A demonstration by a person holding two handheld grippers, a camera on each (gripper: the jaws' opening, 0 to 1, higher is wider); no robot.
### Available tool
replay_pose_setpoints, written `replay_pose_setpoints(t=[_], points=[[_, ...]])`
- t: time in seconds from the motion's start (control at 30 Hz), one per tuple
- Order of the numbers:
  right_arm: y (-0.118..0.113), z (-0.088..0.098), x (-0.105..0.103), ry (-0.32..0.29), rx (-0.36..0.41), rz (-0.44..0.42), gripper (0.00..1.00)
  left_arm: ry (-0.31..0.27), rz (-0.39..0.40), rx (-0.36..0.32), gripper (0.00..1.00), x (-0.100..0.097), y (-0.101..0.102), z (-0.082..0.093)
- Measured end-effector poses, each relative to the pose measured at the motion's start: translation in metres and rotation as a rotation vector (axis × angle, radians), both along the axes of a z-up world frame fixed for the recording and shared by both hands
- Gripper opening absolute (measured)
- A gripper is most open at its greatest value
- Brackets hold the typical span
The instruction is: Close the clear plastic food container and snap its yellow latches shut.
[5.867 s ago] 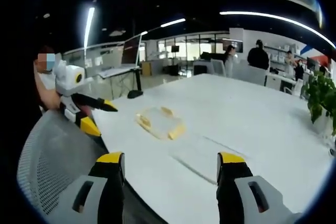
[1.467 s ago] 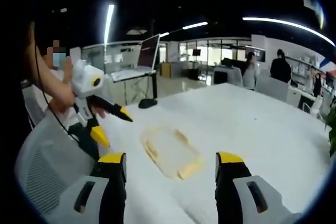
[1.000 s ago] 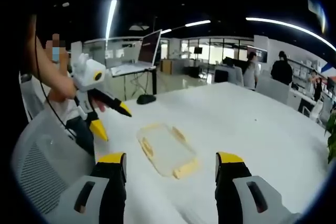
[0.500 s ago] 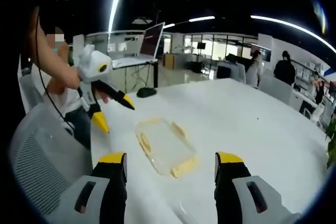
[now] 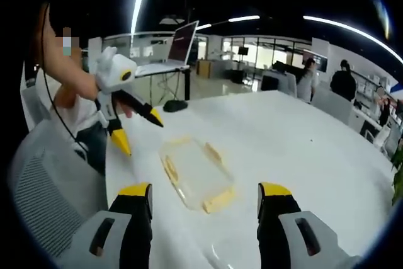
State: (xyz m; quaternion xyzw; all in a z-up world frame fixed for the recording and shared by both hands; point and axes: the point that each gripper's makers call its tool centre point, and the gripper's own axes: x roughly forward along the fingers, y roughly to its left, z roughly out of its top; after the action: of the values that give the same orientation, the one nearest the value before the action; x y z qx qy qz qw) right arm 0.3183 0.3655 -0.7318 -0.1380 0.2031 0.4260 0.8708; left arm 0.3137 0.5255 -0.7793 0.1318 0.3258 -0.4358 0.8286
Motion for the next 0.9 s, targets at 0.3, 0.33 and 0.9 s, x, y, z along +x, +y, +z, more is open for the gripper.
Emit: replay_pose_setpoints(t=[0.3, 0.33, 0.9], points=[[0.003, -0.001, 0.006, 0.007, -0.016, 0.022, 0.67, 0.004, -0.021, 0.022, 0.72, 0.006, 0.003, -0.006], [0.003, -0.002, 0.006, 0.012, -0.016, 0.025, 0.67, 0.004, -0.021, 0.024, 0.72, 0.007, 0.004, -0.007], [0.003, -0.011, 0.010, 0.037, -0.050, 0.050, 0.66, 0.011, -0.078, 0.046, 0.72, 0.016, 0.005, -0.013]])
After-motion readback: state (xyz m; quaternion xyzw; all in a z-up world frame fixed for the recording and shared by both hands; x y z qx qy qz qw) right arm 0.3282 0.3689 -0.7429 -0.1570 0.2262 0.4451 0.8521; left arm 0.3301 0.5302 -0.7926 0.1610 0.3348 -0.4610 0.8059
